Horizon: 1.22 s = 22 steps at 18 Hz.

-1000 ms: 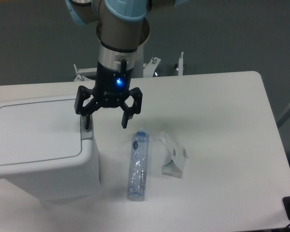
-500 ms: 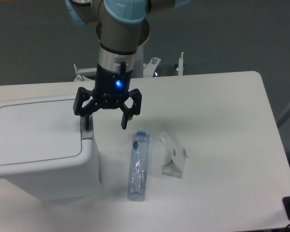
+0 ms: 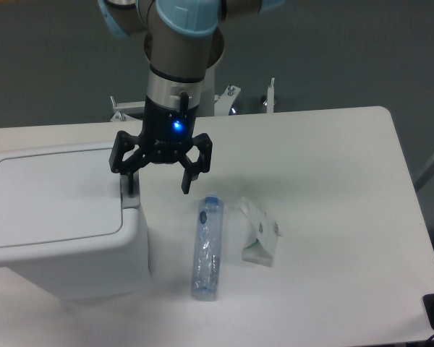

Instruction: Open the trash can

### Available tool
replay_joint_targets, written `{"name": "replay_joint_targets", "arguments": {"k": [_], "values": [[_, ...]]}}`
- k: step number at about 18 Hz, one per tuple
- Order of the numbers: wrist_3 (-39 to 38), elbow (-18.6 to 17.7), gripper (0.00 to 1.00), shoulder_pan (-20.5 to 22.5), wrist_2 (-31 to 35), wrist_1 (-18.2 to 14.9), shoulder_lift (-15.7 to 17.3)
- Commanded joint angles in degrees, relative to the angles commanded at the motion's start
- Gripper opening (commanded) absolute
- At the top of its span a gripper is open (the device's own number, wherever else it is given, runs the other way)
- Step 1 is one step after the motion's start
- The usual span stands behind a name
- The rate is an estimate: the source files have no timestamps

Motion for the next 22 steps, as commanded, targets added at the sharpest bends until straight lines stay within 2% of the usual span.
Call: {"name": "replay_joint_targets", "arguments": {"k": [5, 8, 12, 13, 14, 16, 18, 21, 22], "values": [[0.2, 0.7, 1.00, 0.0, -0.1, -0.1, 0.5], [0.7, 5.3, 1.00, 0.5, 0.2, 0.0, 1.5], [3.8, 9.7, 1.00, 7.9, 2.1, 0.5, 0.8], [5.7, 9.6, 1.00, 9.7, 4.6, 0.8, 0.6], [9.5, 9.1, 1.00, 12.1, 10.1, 0.6, 0.4], [14.2, 8.9, 1.00, 13.5, 15.2, -0.2, 0.0], [22.2, 8.4, 1.00, 16.5, 17.8, -0.4, -1.0], [37.8, 7.6, 1.00, 21.5, 17.9, -2.8, -1.1], [40.9, 7.6, 1.00, 22.2, 17.9, -3.0, -1.1]]}}
